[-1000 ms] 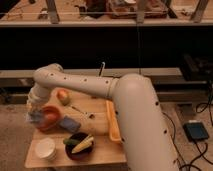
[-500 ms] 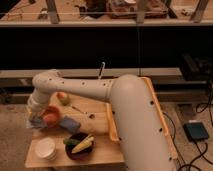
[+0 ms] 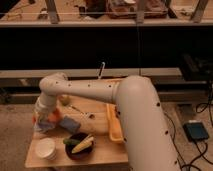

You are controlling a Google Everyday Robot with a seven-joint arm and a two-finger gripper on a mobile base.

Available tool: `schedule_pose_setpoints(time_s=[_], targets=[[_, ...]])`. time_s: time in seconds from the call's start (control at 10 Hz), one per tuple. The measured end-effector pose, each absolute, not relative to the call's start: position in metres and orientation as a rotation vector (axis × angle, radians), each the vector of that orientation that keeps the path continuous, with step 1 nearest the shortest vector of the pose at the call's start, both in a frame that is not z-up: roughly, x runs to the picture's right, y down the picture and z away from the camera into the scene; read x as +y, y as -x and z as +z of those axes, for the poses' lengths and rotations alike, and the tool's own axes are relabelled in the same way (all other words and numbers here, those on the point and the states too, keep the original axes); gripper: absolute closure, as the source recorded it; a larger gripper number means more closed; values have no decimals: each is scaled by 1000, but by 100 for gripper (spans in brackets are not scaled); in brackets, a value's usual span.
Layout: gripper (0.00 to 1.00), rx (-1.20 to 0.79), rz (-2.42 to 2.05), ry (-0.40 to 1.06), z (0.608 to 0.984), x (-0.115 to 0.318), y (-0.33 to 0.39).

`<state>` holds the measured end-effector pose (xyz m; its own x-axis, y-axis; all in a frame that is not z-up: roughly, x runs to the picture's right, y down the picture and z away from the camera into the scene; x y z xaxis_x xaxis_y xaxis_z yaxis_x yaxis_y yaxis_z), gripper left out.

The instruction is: Wipe red bowl with towel

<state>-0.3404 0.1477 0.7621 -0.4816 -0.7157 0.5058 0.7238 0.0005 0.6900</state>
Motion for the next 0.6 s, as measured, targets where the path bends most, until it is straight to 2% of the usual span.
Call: schedule_pose_setpoints(time_s=[0.2,0.6], targets=[[100,-1142,-1698,45,772,142,327],[100,-1075,-1754,79,812,96,317]])
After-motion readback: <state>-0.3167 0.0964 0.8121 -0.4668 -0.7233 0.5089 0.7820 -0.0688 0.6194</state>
